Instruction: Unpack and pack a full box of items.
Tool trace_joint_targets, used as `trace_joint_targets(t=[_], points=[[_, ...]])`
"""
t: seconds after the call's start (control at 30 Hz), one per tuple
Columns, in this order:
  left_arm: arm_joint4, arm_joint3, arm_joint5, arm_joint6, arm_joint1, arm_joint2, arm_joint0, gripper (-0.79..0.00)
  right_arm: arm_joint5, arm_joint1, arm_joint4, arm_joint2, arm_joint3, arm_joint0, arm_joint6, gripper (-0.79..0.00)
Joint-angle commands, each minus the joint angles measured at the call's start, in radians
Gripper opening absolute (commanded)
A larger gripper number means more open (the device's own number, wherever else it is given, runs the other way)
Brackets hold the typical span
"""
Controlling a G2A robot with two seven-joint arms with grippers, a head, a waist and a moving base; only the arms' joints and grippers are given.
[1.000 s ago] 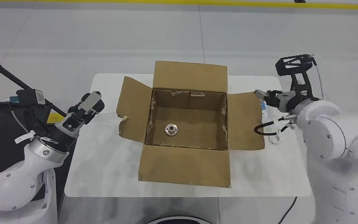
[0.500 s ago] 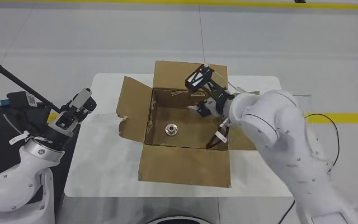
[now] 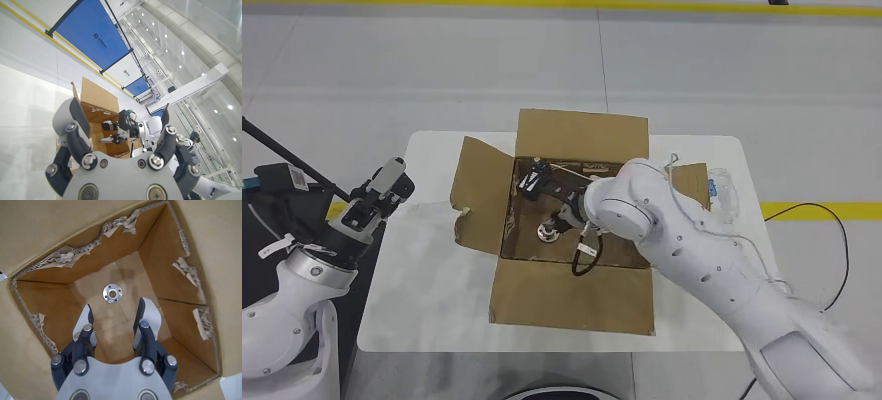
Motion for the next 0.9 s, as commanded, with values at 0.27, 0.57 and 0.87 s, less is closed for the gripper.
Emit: trace_joint_targets(t=[0.27,0.57,0.87], points=[[0.0,0.0,0.0,0.0,0.0,0.0,0.0,0.0,-0.028,-0.069,0.042,-0.092,0.189,0.048,-0.039,-0.363],[0.0,0.0,0.0,0.0,0.0,0.0,0.0,0.0,-0.053,-0.123,0.073,-0.135,0.337,0.067,-0.085,-0.366],[0.0,0.0,0.0,0.0,0.0,0.0,0.0,0.0,-0.043,-0.17,0.063,-0.162,0.448,0.078,-0.116,-0.379]])
